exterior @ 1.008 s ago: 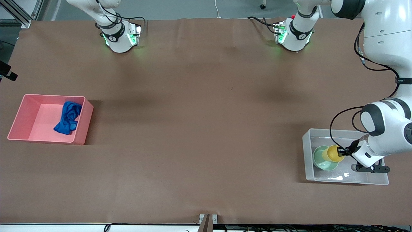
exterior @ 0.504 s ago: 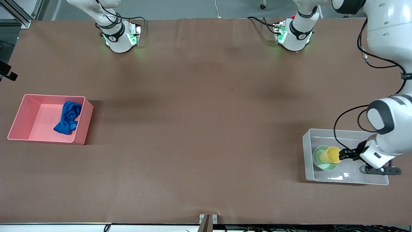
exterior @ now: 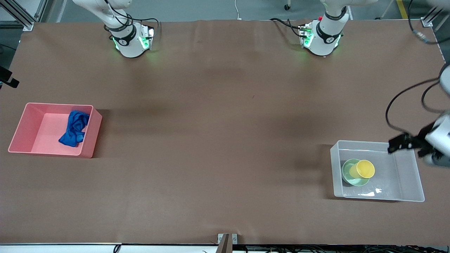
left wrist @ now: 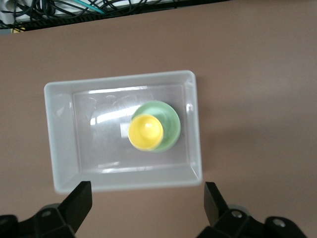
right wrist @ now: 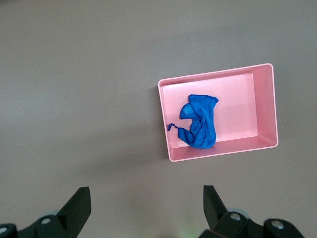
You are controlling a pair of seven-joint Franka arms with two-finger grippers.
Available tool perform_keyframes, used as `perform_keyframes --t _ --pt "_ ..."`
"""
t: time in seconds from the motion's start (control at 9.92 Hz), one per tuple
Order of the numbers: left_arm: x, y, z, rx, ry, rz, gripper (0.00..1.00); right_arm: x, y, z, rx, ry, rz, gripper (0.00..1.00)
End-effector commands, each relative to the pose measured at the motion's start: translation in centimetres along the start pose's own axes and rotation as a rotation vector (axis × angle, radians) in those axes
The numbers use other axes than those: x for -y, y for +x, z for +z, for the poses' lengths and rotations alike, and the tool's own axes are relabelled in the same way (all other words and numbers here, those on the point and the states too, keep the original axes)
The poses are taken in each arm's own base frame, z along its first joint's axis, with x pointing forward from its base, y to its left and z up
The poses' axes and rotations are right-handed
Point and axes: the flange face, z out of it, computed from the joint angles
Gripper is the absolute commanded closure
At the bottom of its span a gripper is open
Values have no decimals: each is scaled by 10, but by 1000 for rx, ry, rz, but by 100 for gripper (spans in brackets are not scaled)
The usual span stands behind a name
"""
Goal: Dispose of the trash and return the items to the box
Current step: 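Open the left gripper and lift it away from the clear bin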
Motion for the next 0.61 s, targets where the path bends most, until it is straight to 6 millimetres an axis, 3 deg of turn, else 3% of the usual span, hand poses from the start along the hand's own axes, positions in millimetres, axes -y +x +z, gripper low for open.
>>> perform_keyframes --t 0.0,0.1,0.2,0.4,0.5 --pt "-34 -58 -59 96 25 -9 0 -3 -2 -3 1 -3 -3 0" --pt "-44 -76 -78 97 29 -31 0 -3 -2 -3 2 -3 -5 0" --pt "-47 -79 -87 83 28 -37 0 -5 -2 -5 -4 -1 0 0" --pt "-48 -67 -92 65 15 -69 0 -5 4 0 3 -11 -1 0" --pt "-48 -65 -105 50 17 -66 0 -5 8 -5 -7 -7 0 0"
